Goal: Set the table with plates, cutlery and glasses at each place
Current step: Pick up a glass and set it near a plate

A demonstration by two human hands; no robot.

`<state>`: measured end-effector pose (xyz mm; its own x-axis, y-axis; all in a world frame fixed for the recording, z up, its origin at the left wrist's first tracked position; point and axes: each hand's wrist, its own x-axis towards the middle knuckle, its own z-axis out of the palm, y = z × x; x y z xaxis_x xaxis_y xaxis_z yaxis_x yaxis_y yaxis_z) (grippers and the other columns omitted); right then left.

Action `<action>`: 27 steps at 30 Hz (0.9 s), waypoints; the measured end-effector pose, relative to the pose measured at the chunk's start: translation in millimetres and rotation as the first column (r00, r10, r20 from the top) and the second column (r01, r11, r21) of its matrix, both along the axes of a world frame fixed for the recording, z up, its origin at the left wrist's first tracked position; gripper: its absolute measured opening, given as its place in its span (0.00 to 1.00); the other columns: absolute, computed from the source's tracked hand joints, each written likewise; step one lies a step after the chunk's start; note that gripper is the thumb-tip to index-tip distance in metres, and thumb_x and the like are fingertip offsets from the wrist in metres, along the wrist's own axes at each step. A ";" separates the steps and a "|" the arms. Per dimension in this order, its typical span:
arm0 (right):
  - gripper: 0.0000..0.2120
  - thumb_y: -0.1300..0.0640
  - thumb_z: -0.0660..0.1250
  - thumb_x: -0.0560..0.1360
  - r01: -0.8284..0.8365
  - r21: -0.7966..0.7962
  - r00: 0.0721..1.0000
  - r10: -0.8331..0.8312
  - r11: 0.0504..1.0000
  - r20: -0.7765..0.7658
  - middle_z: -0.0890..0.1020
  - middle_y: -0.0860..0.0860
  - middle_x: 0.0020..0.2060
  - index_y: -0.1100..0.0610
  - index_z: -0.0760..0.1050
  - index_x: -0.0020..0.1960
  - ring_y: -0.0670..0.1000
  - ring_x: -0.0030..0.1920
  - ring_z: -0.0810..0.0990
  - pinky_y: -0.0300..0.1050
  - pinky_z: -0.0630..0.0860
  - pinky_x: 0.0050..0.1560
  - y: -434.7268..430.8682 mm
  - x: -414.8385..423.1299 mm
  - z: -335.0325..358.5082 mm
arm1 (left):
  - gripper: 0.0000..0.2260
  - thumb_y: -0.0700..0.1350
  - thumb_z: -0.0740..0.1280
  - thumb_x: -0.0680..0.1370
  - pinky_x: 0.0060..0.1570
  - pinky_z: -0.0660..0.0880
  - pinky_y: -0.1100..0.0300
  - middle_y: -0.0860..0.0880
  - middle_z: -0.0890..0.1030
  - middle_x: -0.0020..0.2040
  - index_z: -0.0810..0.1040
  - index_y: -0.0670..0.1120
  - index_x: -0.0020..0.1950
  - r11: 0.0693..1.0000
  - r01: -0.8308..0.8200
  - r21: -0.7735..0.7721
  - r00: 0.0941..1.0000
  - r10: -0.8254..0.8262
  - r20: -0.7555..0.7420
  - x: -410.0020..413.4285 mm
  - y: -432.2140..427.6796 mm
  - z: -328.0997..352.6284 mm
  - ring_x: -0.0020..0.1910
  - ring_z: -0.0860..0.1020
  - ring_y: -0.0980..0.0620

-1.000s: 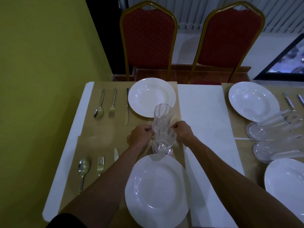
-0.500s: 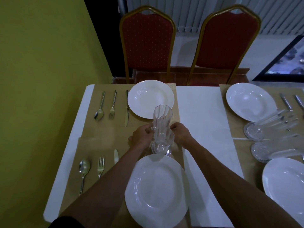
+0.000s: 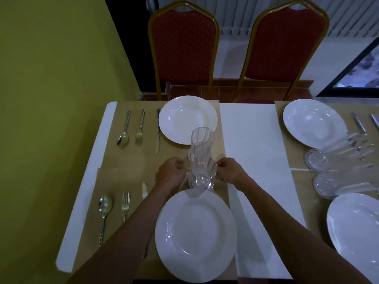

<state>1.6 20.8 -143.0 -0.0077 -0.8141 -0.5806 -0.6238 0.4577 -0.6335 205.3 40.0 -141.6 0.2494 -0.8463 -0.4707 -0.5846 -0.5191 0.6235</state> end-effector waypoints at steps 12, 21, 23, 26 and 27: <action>0.06 0.65 0.67 0.72 -0.154 0.094 0.988 0.156 0.984 -0.015 0.86 0.53 0.34 0.61 0.83 0.41 0.50 0.37 0.87 0.48 0.84 0.50 13.8 -6.1 -0.9 | 0.05 0.44 0.75 0.70 0.37 0.72 0.63 0.59 0.81 0.38 0.82 0.53 0.38 0.980 0.139 0.146 0.990 -0.133 -0.049 -4.5 21.4 -2.7 0.43 0.80 0.56; 0.08 0.65 0.67 0.74 -0.095 0.046 0.994 0.098 0.994 -0.049 0.85 0.54 0.32 0.61 0.82 0.38 0.52 0.35 0.86 0.45 0.84 0.44 8.3 -0.9 -0.8 | 0.05 0.45 0.75 0.71 0.41 0.72 0.63 0.54 0.84 0.44 0.85 0.49 0.46 0.991 0.018 0.133 0.994 -0.003 -0.112 -6.6 27.7 -8.0 0.47 0.81 0.55; 0.09 0.65 0.67 0.75 -0.089 0.041 0.995 0.091 0.995 -0.045 0.85 0.54 0.32 0.61 0.81 0.37 0.53 0.35 0.86 0.46 0.84 0.45 9.1 -0.9 -2.7 | 0.06 0.44 0.75 0.71 0.40 0.72 0.63 0.54 0.84 0.44 0.84 0.48 0.47 0.992 0.012 0.127 0.993 0.003 -0.116 -7.2 28.3 -8.7 0.46 0.80 0.55; 0.10 0.64 0.66 0.75 -0.078 0.034 0.996 0.079 0.996 -0.039 0.85 0.55 0.32 0.60 0.81 0.35 0.53 0.36 0.86 0.48 0.84 0.47 10.0 -1.1 -5.2 | 0.05 0.43 0.74 0.71 0.39 0.71 0.64 0.53 0.84 0.45 0.84 0.48 0.47 0.991 -0.007 0.130 0.993 0.023 -0.120 -7.8 28.4 -10.1 0.46 0.80 0.54; 0.11 0.63 0.66 0.75 -0.074 0.035 0.997 0.075 0.997 -0.033 0.85 0.55 0.32 0.60 0.80 0.34 0.53 0.35 0.86 0.48 0.84 0.47 10.3 -1.1 -6.0 | 0.05 0.43 0.74 0.71 0.39 0.72 0.63 0.53 0.84 0.45 0.84 0.48 0.46 0.991 -0.014 0.132 0.992 0.030 -0.123 -8.0 28.3 -10.5 0.46 0.80 0.54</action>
